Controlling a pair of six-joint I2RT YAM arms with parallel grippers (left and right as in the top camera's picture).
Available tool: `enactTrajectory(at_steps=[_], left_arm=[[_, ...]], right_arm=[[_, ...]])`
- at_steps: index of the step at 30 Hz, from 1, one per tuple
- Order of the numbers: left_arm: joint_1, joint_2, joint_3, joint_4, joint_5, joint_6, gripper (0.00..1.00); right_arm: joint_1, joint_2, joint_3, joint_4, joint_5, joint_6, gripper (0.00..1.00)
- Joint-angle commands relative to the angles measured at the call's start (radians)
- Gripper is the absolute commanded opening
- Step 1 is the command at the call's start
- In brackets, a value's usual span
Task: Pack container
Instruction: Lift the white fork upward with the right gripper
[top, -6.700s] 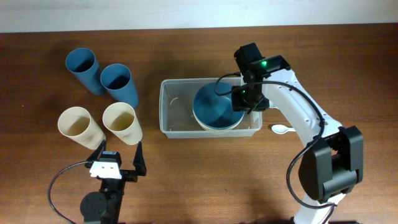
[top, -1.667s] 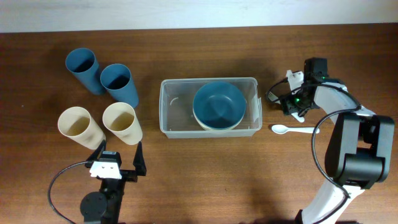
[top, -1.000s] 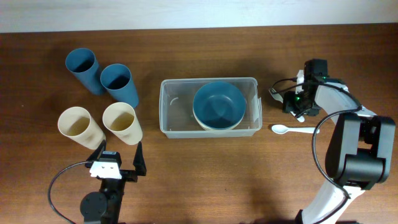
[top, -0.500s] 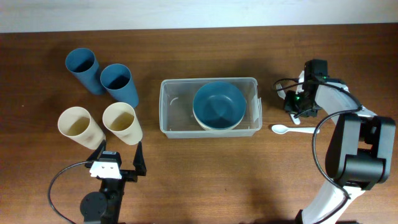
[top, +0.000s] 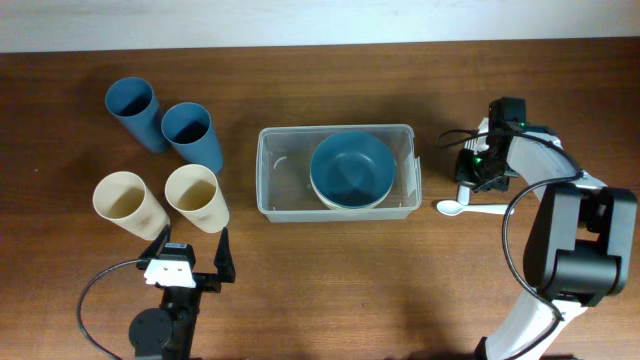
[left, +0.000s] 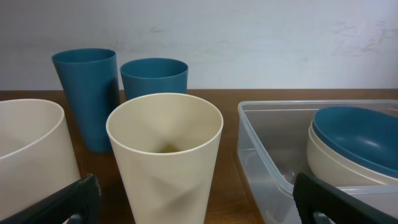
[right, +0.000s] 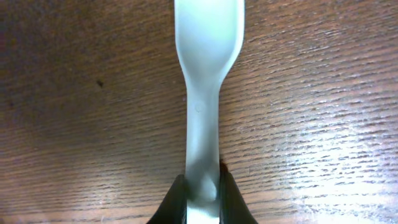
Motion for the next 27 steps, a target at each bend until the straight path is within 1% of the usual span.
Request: enactTrajectory(at_steps=[1,8,15,22,27], left_arm=[[0.006,-0.008,-0.006,-0.001,0.011,0.019,1.0],[0.006,-0.008,-0.006,-0.001,0.011,0.019,1.0],[0.006,-0.008,-0.006,-0.001,0.011,0.019,1.0],[0.006,-0.008,-0.006,-0.001,0.011,0.019,1.0],[0.006,-0.008,-0.006,-0.001,0.011,0.019,1.0]], right_arm=[[-0.001,0.021,-0.019,0.009,-0.012,0.008,0.05],[-0.002,0.021,-0.005,0.017,-0.012,0.007,0.04],[-0.002,0.021,0.047,-0.027,-0.012,0.005,0.04],[-0.003,0.013,0.187,-0.151,0.04,0.002,0.04],[-0.003,0.012,0.287,-0.238,0.041,-0.02,0.04]])
